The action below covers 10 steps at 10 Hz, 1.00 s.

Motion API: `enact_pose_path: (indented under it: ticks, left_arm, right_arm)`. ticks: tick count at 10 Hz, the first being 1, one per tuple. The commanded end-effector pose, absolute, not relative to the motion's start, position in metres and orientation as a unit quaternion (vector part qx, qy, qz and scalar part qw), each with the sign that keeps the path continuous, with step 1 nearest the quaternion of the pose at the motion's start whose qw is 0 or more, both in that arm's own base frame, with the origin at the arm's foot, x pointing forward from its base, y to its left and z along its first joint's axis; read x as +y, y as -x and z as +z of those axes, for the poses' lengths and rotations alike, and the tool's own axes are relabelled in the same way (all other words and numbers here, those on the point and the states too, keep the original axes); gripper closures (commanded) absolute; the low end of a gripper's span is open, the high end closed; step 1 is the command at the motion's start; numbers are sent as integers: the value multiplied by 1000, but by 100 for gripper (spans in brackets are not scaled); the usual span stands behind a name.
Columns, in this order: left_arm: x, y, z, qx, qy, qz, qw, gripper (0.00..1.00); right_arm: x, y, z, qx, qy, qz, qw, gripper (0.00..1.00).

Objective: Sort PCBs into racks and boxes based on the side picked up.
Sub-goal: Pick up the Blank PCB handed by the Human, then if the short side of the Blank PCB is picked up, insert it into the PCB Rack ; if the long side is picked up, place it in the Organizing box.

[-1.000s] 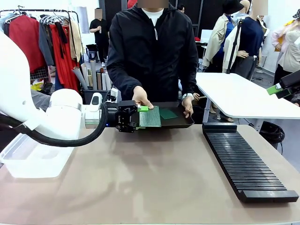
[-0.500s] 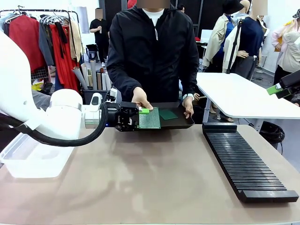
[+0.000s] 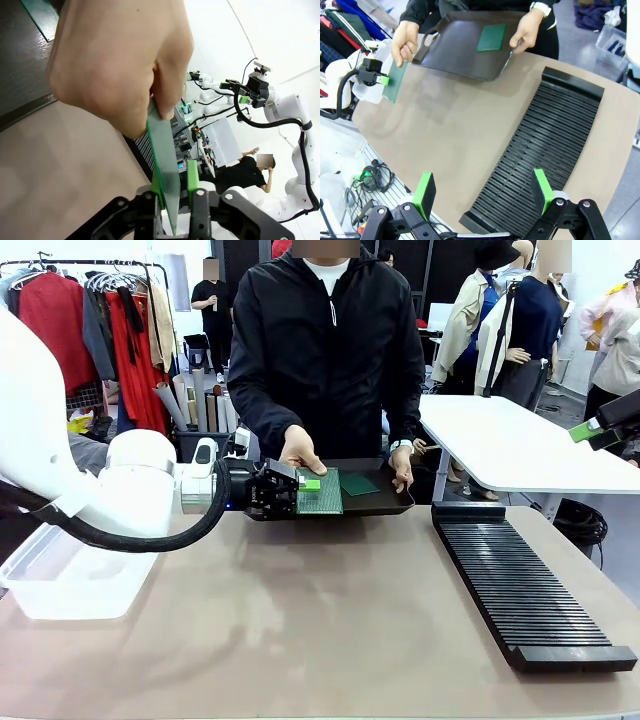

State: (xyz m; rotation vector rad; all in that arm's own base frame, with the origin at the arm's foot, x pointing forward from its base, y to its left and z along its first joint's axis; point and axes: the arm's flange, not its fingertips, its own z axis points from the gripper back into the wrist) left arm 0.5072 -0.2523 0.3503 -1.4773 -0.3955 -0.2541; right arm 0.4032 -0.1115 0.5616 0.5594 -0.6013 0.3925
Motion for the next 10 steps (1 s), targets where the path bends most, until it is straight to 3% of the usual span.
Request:
enact_pose_path:
  ticks: [1,10]
  left_arm:
    - [-252,-510,349,-190,677,-108,703,100]
    - [-251,-508,349,-178,667,-113,715,100]
  right_arm:
    - [-111,-403,562,-292,-271,190,897,0]
    - [-111,-403,562,-292,-271,190,897,0]
